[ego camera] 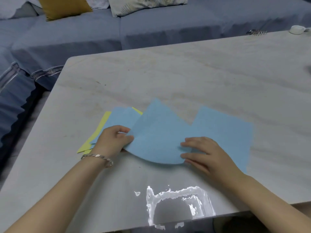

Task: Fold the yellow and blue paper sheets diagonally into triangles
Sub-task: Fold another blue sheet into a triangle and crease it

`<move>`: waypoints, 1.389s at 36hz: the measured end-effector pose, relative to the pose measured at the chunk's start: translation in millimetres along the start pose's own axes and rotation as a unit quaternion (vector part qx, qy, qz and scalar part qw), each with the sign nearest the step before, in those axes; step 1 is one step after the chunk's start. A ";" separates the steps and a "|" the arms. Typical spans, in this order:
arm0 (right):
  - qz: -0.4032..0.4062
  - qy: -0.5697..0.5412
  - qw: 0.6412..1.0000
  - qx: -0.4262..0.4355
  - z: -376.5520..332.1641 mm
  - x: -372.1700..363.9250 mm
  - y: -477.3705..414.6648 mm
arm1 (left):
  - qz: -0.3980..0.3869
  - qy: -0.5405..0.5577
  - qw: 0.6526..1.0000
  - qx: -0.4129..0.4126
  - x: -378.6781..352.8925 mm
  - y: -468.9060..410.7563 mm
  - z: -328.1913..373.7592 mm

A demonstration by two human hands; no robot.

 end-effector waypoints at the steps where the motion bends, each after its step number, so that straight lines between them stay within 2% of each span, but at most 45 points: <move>1: -0.015 -0.010 1.000 0.011 -4.8 -4.8 -1.4 | -0.021 -0.016 1.000 0.004 3.2 -0.1 -4.8; 5: -0.075 -0.052 0.996 0.024 -21.6 -18.3 -5.2 | -0.107 -0.060 0.992 0.036 0.4 -0.3 -9.9; 7: -0.116 -0.085 0.989 -0.014 -26.2 -22.9 -6.0 | -0.124 -0.088 0.987 0.054 -6.8 -3.9 -8.5; 9: -0.130 -0.105 0.982 -0.090 -24.3 -24.0 -6.0 | -0.111 -0.127 0.985 0.049 -14.8 -9.3 -3.7; 14: -0.080 -0.180 0.951 -0.236 -9.5 -22.2 -2.0 | -0.095 -0.182 0.977 -0.049 -40.0 -20.0 20.6; 19: 0.060 -0.196 0.931 -0.303 7.7 -8.7 -13.0 | -0.127 -0.173 0.968 -0.130 -56.5 -12.3 33.0; 22: 0.051 -0.224 0.907 -0.352 15.2 -5.6 -20.8 | -0.174 -0.137 0.967 -0.127 -58.7 3.4 35.3; 26: 0.039 -0.273 0.891 -0.361 14.7 -3.4 -30.0 | -0.206 -0.098 0.968 -0.100 -55.6 18.9 31.8; 31: 0.077 -0.308 0.873 -0.369 13.4 -1.4 -32.1 | -0.145 -0.120 0.978 -0.085 -47.7 26.9 25.5; 35: 0.095 -0.323 0.864 -0.374 7.6 -1.6 -30.4 | -0.113 -0.094 0.985 -0.085 -46.4 31.8 29.6; 39: 0.115 -0.356 0.842 -0.388 1.5 -1.5 -30.9 | -0.067 -0.093 0.987 -0.113 -47.4 34.4 36.1; 46: 0.103 -0.369 0.836 -0.392 -4.5 4.0 -34.1 | -0.037 -0.092 0.980 -0.172 -47.5 41.2 43.2; 50: 0.108 -0.349 0.848 -0.385 -6.8 6.6 -36.2 | -0.033 -0.099 0.975 -0.195 -48.1 46.5 43.3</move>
Point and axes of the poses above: each hand's wrist, its own y-axis away from the middle knuckle, its own x-axis out of the back of the hand, z = x × y, the point moved 6 cm from there along -y, towards the middle knuckle
